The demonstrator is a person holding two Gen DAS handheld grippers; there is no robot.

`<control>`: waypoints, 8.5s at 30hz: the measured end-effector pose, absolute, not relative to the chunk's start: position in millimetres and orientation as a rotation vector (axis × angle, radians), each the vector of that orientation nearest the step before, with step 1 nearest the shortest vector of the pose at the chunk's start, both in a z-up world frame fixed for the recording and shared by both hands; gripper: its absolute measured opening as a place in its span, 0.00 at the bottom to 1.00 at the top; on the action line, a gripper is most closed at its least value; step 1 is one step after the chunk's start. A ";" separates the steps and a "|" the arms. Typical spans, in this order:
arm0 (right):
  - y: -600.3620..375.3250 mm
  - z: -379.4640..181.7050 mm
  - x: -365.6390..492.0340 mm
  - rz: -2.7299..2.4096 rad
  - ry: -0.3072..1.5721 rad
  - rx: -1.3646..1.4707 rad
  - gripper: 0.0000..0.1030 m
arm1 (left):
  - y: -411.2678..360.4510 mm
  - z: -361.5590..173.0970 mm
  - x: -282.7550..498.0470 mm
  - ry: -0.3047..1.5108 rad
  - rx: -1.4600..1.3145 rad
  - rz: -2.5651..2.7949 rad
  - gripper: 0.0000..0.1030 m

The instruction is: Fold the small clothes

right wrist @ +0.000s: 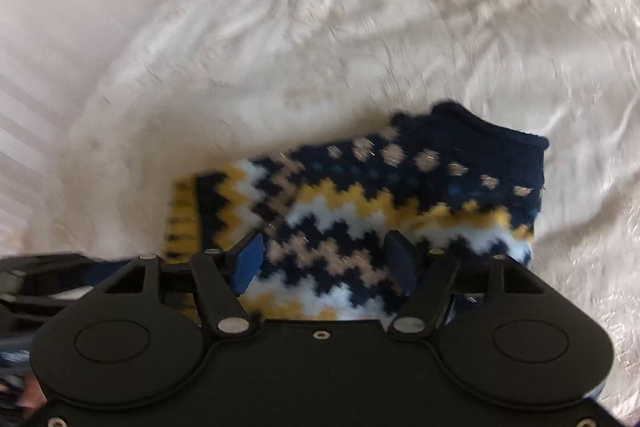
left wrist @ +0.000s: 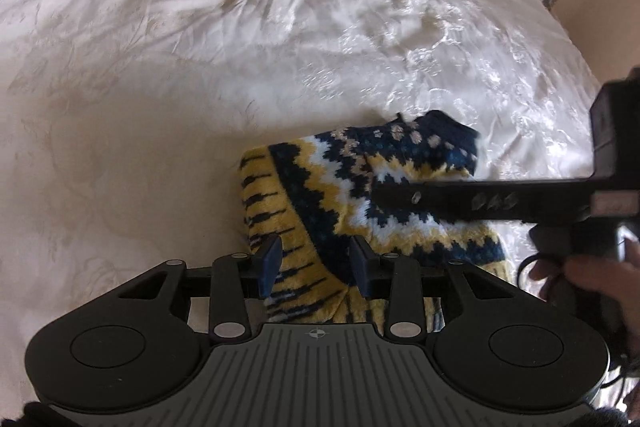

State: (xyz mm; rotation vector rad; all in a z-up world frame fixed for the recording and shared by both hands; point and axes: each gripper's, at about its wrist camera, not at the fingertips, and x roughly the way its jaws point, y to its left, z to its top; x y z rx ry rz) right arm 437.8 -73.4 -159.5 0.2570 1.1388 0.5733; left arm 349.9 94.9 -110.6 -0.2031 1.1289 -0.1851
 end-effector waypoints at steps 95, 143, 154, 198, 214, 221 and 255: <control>-361.7 -116.1 282.9 0.478 1.091 0.245 0.37 | -69.6 -76.9 180.7 0.980 -0.226 -0.171 0.26; -336.3 -137.9 206.7 0.225 1.132 0.104 0.99 | -53.7 -115.4 191.8 1.033 -0.033 -0.069 0.92; -308.7 -159.2 270.4 0.101 1.220 0.053 0.99 | -84.9 -156.3 278.3 1.127 0.026 -0.137 0.92; -349.4 -179.5 287.0 0.100 1.307 0.362 0.99 | -38.8 -169.1 273.1 1.160 -0.377 -0.032 0.81; -330.3 -59.0 176.1 0.065 0.950 0.054 0.99 | -130.6 -50.3 168.2 1.021 -0.004 0.094 0.79; -341.7 -37.6 129.0 0.078 0.925 0.073 0.99 | -153.1 -31.0 121.4 1.004 -0.030 0.115 0.79; -348.7 -15.0 68.2 0.146 0.842 0.038 0.99 | -177.1 -15.9 54.7 0.953 -0.022 0.125 0.79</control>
